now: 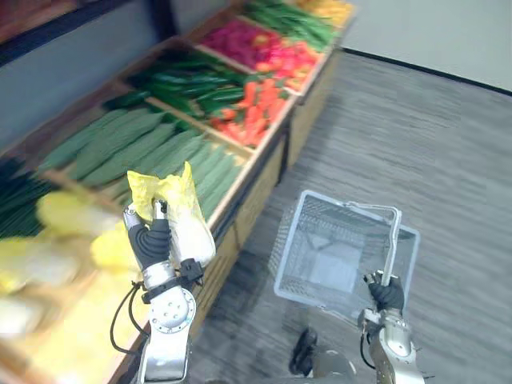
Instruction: Pick vegetable in the basket
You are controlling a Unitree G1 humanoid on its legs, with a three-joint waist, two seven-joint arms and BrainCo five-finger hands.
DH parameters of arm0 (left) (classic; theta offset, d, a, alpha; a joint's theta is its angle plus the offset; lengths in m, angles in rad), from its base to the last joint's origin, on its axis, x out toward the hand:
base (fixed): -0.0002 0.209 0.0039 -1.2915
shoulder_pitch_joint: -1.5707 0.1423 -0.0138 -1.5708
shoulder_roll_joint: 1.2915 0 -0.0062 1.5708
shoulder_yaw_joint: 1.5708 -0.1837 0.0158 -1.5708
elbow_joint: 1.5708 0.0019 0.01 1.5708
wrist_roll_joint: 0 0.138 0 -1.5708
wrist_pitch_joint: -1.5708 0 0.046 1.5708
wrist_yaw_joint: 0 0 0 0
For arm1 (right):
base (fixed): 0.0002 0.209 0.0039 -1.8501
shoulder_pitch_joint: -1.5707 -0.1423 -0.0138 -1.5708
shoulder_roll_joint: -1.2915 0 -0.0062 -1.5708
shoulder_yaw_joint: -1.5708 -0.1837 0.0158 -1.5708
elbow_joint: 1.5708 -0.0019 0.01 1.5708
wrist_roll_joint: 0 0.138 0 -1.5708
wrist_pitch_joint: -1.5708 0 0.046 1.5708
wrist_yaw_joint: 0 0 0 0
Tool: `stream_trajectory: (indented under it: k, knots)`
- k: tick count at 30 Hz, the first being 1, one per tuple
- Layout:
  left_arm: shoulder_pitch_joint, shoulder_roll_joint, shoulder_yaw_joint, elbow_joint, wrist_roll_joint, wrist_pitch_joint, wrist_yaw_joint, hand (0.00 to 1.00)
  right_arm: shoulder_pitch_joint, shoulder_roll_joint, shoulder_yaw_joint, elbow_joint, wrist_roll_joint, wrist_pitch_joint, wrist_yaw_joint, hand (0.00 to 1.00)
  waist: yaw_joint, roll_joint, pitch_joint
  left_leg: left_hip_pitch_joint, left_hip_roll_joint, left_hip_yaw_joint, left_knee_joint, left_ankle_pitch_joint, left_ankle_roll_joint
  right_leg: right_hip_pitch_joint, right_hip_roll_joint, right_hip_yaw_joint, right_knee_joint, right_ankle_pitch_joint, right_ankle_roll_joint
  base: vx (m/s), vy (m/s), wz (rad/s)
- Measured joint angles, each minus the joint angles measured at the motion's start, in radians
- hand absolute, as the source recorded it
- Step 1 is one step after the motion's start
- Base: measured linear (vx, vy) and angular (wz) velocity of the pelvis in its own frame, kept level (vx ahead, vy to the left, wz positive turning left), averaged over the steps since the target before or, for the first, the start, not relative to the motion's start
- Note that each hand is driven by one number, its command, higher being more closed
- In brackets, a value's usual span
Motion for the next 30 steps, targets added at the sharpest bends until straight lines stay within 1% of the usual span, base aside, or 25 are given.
stream_trajectory:
  k: [1,2,3,4,5,6,7,8,9,10,11,12,14,15,17,18,20,24,25,27,30]
  knots:
    - [-0.016,0.000,-0.023,0.033,0.000,0.000,-0.013,1.00,-0.012,-0.017,0.011,0.000,0.001,0.002,0.003,1.00,-0.004,0.004,0.000,-0.007,0.044,-0.022,0.105,0.015,0.027,0.013,0.040,0.043,-0.019,-0.001,-0.005,0.20,-0.141,-1.40]
    - [-0.019,0.004,-0.036,0.045,0.000,0.000,-0.020,1.00,-0.017,-0.027,0.020,0.000,0.001,0.002,0.003,1.00,-0.005,0.006,0.002,-0.017,0.068,-0.051,0.172,0.033,0.057,0.028,0.060,0.063,-0.034,0.000,-0.007,0.24,-0.136,-1.28]
    - [-0.020,0.013,-0.061,0.064,-0.002,0.000,-0.026,1.00,-0.024,-0.050,0.040,0.000,0.001,0.002,0.006,1.00,-0.007,0.009,0.003,-0.063,0.100,-0.162,0.324,0.096,0.139,0.067,0.097,0.111,-0.076,0.004,-0.013,0.22,-0.092,-1.01]
    - [-0.021,0.014,-0.070,0.069,-0.005,-0.002,-0.030,1.00,-0.031,-0.058,0.057,0.000,0.000,0.001,0.007,1.00,-0.004,0.012,0.002,-0.095,0.097,-0.239,0.380,0.094,0.138,0.083,0.108,0.133,-0.095,0.008,-0.016,0.28,-0.054,-1.09]
    - [-0.023,0.014,-0.095,0.073,-0.011,-0.004,-0.038,1.00,-0.047,-0.069,0.062,0.000,0.001,0.001,0.007,1.00,-0.001,0.016,0.001,-0.150,0.061,-0.354,0.430,0.041,0.098,0.097,0.117,0.168,-0.116,0.010,-0.017,0.27,0.024,-0.99]
    - [-0.025,0.015,-0.125,0.075,-0.018,-0.011,-0.042,1.00,-0.071,-0.079,0.067,0.000,0.002,0.002,0.007,1.00,0.004,0.016,0.001,-0.222,-0.003,-0.485,0.444,-0.024,0.090,0.114,0.118,0.213,-0.136,0.010,-0.017,0.35,0.067,-1.11]
    - [-0.023,0.015,-0.142,0.075,-0.019,-0.014,-0.043,1.00,-0.089,-0.079,0.074,0.000,0.004,0.002,0.006,1.00,0.011,0.016,0.002,-0.279,-0.062,-0.584,0.426,-0.071,0.092,0.144,0.116,0.252,-0.149,0.014,-0.012,0.30,0.078,-0.95]
    - [-0.019,0.015,-0.143,0.075,-0.019,-0.016,-0.046,1.00,-0.096,-0.078,0.080,0.000,0.005,0.002,0.005,1.00,0.014,0.016,0.002,-0.300,-0.088,-0.623,0.407,-0.084,0.085,0.160,0.114,0.269,-0.152,0.018,-0.005,0.29,0.103,-0.93]
    - [-0.012,0.015,-0.143,0.075,-0.019,-0.018,-0.052,1.00,-0.103,-0.079,0.087,0.000,0.006,0.001,0.005,1.00,0.022,0.016,0.003,-0.341,-0.132,-0.688,0.365,-0.088,0.080,0.186,0.105,0.303,-0.153,0.029,0.011,0.30,0.174,-0.97]
    - [-0.010,0.014,-0.144,0.075,-0.020,-0.020,-0.058,1.00,-0.105,-0.083,0.091,0.000,0.006,-0.002,0.005,1.00,0.033,0.022,0.006,-0.373,-0.161,-0.732,0.291,-0.078,0.064,0.207,0.099,0.331,-0.152,0.033,0.021,0.24,0.155,-1.00]
    - [-0.010,0.012,-0.146,0.075,-0.022,-0.021,-0.060,1.00,-0.104,-0.087,0.097,0.000,0.006,-0.002,0.005,1.00,0.035,0.031,0.006,-0.382,-0.161,-0.736,0.224,-0.051,0.043,0.213,0.103,0.347,-0.151,0.031,0.032,0.26,0.262,-1.13]
    - [-0.012,0.004,-0.152,0.081,-0.044,-0.031,-0.069,1.00,-0.105,-0.106,0.112,0.001,0.012,-0.002,0.008,1.00,0.045,0.054,0.013,-0.383,-0.147,-0.720,0.114,0.058,0.038,0.239,0.123,0.391,-0.147,0.010,0.076,0.21,0.230,-0.82]
    - [-0.005,0.024,-0.162,0.091,-0.067,-0.032,-0.086,1.00,-0.097,-0.095,0.131,-0.005,0.016,-0.002,0.017,1.00,0.026,0.041,0.008,-0.346,-0.169,-0.701,0.079,0.057,0.041,0.250,0.098,0.417,-0.167,0.025,0.091,0.22,0.236,-0.41]
    - [-0.005,0.036,-0.182,0.092,-0.087,-0.032,-0.098,1.00,-0.095,-0.082,0.149,-0.005,0.028,0.000,0.022,1.00,0.022,0.026,0.006,-0.322,-0.194,-0.688,0.029,0.063,0.057,0.250,0.077,0.432,-0.178,0.026,0.096,0.13,0.154,-0.11]
    - [-0.005,0.039,-0.215,0.108,-0.129,-0.032,-0.123,1.00,-0.090,-0.071,0.179,-0.005,0.046,0.004,0.039,1.00,0.020,0.020,0.005,-0.293,-0.220,-0.669,-0.022,0.079,0.072,0.254,0.054,0.445,-0.193,0.031,0.103,0.13,0.132,-0.09]
    - [-0.005,0.038,-0.231,0.124,-0.148,-0.032,-0.130,1.00,-0.090,-0.071,0.201,-0.005,0.053,0.007,0.045,1.00,0.020,0.022,0.004,-0.282,-0.229,-0.666,-0.039,0.083,0.076,0.259,0.047,0.451,-0.196,0.032,0.105,0.14,0.108,-0.01]
    - [-0.005,0.039,-0.268,0.170,-0.187,-0.032,-0.150,1.00,-0.090,-0.070,0.255,-0.005,0.064,0.018,0.074,1.00,0.021,0.021,0.002,-0.248,-0.232,-0.665,-0.072,0.084,0.077,0.283,0.047,0.453,-0.210,0.038,0.113,0.10,0.056,0.03]
    - [-0.011,0.041,-0.309,0.209,-0.216,-0.030,-0.173,1.00,-0.090,-0.072,0.306,-0.012,0.107,0.020,0.132,1.00,0.021,0.013,-0.007,-0.216,-0.231,-0.668,-0.131,0.098,0.065,0.289,0.045,0.455,-0.210,0.039,0.112,0.07,0.006,0.02]
    - [-0.013,0.041,-0.311,0.215,-0.224,-0.030,-0.174,1.00,-0.090,-0.072,0.314,-0.012,0.118,0.021,0.137,1.00,0.021,0.012,-0.008,-0.211,-0.232,-0.669,-0.141,0.102,0.063,0.289,0.046,0.455,-0.210,0.040,0.112,0.06,-0.012,0.04]
    - [-0.023,0.052,-0.335,0.243,-0.298,-0.030,-0.191,1.00,-0.089,-0.079,0.334,-0.012,0.144,0.033,0.149,1.00,0.020,0.008,-0.012,-0.192,-0.233,-0.668,-0.177,0.120,0.059,0.292,0.047,0.458,-0.213,0.043,0.108,0.04,-0.009,0.02]
    - [-0.031,0.071,-0.341,0.273,-0.388,-0.030,-0.202,1.00,-0.079,-0.085,0.351,-0.011,0.162,0.042,0.150,1.00,0.016,-0.001,-0.018,-0.175,-0.235,-0.667,-0.210,0.136,0.056,0.305,0.049,0.459,-0.234,0.054,0.099,0.00,0.000,0.00]
